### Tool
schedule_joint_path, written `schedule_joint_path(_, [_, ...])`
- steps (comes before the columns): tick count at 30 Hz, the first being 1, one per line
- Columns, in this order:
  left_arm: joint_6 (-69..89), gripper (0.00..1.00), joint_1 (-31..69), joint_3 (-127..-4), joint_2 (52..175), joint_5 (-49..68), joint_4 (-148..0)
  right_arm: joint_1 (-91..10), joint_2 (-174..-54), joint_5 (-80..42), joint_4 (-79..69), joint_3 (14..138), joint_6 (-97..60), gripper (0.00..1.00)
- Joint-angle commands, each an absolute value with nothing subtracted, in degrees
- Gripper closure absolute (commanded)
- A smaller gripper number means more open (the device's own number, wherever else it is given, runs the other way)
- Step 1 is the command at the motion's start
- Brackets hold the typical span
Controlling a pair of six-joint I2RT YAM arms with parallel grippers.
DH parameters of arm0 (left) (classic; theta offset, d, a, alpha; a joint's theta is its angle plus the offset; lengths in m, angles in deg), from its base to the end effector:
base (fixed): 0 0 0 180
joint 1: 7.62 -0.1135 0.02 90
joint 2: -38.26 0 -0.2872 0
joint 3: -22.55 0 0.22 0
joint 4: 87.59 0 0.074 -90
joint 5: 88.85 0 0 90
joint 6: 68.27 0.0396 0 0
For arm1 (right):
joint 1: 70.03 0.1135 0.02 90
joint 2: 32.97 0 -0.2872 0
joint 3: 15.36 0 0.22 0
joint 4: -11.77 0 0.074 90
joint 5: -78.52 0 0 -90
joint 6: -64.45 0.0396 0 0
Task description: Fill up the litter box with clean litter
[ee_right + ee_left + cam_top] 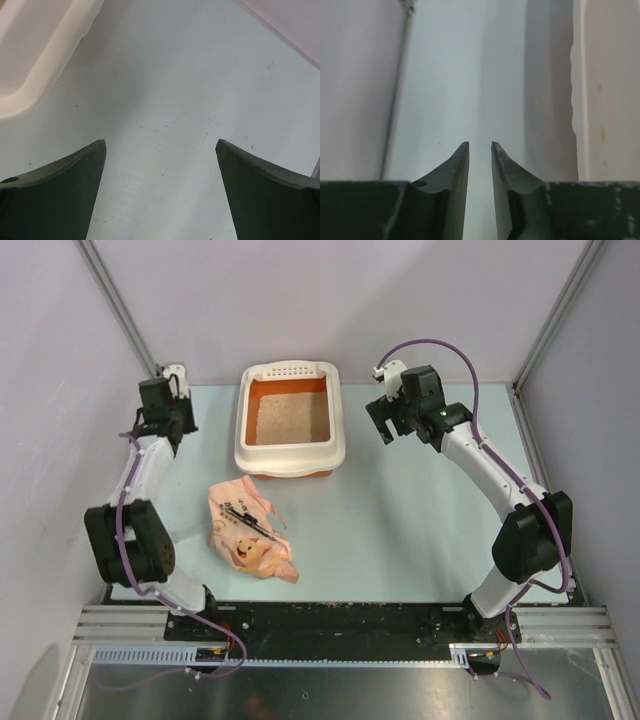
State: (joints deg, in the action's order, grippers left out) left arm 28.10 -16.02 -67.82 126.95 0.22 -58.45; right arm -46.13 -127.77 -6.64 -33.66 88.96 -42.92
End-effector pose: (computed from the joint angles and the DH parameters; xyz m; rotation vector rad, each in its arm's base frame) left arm 0.3305 0.0494 0.3547 -0.0465 2.0541 0.1769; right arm 0.3240 0.1399 0.3695 -0.7291 2.0705 -0.0288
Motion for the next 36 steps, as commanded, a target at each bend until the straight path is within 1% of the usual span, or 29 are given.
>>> schedule_joint_path(1, [23.1,0.70,-16.0,-67.5,131.9,4.3,-56.9,-46.8,-124.7,-7.9,-34.1,88.2,-42.1,0.04])
schedule_joint_path(8, [24.1,0.64,-13.6,-67.5,137.7,7.7,-56.9,-48.0,-123.4,-8.2,-34.2,86.2,-42.2,0.04])
schedule_joint_path(12, [25.6,0.61,-9.0,-66.2,139.1,9.1,-56.9,-48.1,-123.7,-8.2,-34.3,85.9,-42.3,0.04])
schedule_joint_path(14, [25.6,0.59,-8.1,-65.9,139.2,9.6,-56.9,-48.1,-123.7,-8.2,-34.1,85.9,-42.6,0.04])
schedule_joint_path(15, [25.1,0.59,-5.6,-65.3,139.0,10.2,-56.9,-48.1,-123.9,-8.2,-34.1,85.8,-42.6,0.04])
schedule_joint_path(22, [26.1,0.56,0.6,-60.2,136.1,12.3,-56.9,-48.0,-124.3,-8.7,-34.0,85.7,-42.3,0.04])
schedule_joint_path(28, [25.5,0.53,1.6,-57.0,134.4,14.9,-56.8,-48.1,-124.7,-9.2,-33.9,85.4,-42.3,0.04])
schedule_joint_path(33, [29.8,0.50,0.5,-56.6,130.7,14.2,-54.8,-47.9,-124.7,-9.5,-34.0,85.4,-42.3,0.04])
schedule_joint_path(36, [32.8,0.41,-3.4,-55.7,126.1,19.3,-51.6,-48.1,-124.5,-10.1,-34.6,85.4,-42.6,0.03])
